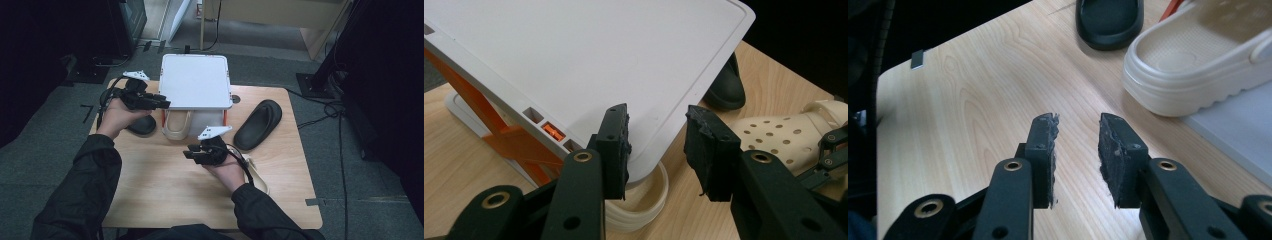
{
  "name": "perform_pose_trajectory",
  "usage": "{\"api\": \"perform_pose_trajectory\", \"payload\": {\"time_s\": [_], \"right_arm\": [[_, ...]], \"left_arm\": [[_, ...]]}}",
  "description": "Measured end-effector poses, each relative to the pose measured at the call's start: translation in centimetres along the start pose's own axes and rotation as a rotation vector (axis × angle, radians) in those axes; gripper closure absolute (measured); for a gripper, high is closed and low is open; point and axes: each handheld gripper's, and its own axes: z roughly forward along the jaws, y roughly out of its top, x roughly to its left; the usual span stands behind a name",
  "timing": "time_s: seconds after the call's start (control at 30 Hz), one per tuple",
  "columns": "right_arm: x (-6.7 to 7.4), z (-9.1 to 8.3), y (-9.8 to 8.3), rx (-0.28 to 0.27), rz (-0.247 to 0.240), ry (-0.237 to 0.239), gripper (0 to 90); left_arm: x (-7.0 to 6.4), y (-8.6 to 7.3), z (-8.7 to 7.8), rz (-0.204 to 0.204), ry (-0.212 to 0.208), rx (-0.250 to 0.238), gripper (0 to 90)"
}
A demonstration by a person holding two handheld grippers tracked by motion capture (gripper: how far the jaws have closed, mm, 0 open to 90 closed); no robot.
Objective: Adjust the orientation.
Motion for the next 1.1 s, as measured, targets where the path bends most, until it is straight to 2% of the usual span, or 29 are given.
{"api": "perform_pose_trajectory", "payload": {"time_s": [0.07,0.2,0.4,0.5,0.67,0.7,0.8,0.97,1.1], "right_arm": [[-0.2,-0.4,-0.1,-0.001,0.009,-0.002,67.0],[-0.6,-1.1,-0.1,-0.014,0.026,0.006,67.0],[-1.4,-2.7,-0.3,-0.038,0.056,0.009,66.7],[-1.7,-3.6,-0.4,-0.043,0.065,0.0,66.4],[-2.3,-5.1,-0.9,-0.038,0.061,-0.019,66.3],[-2.7,-5.8,-1.2,-0.041,0.064,-0.027,66.3],[-3.1,-6.6,-1.6,-0.041,0.073,-0.041,67.2],[-4.5,-8.6,-2.9,-0.028,0.073,-0.073,66.6],[-5.1,-9.5,-3.7,-0.025,0.062,-0.089,64.5]], "left_arm": [[0.0,-0.2,0.0,-0.007,0.0,-0.011,62.1],[-0.3,0.0,-0.1,-0.017,0.014,0.001,61.6],[-1.4,0.1,-0.1,0.004,0.023,0.007,58.1],[-2.2,0.1,-0.5,0.016,0.009,-0.02,57.5],[-3.5,-0.5,-0.6,0.035,0.001,-0.007,56.5],[-3.8,-0.6,-0.6,0.035,-0.004,-0.008,56.0],[-4.6,-1.0,-0.6,0.044,-0.024,-0.013,55.5],[-5.8,-1.9,-0.3,0.059,-0.034,-0.017,54.2],[-6.1,-2.3,-0.3,0.063,-0.035,-0.02,53.1]]}}
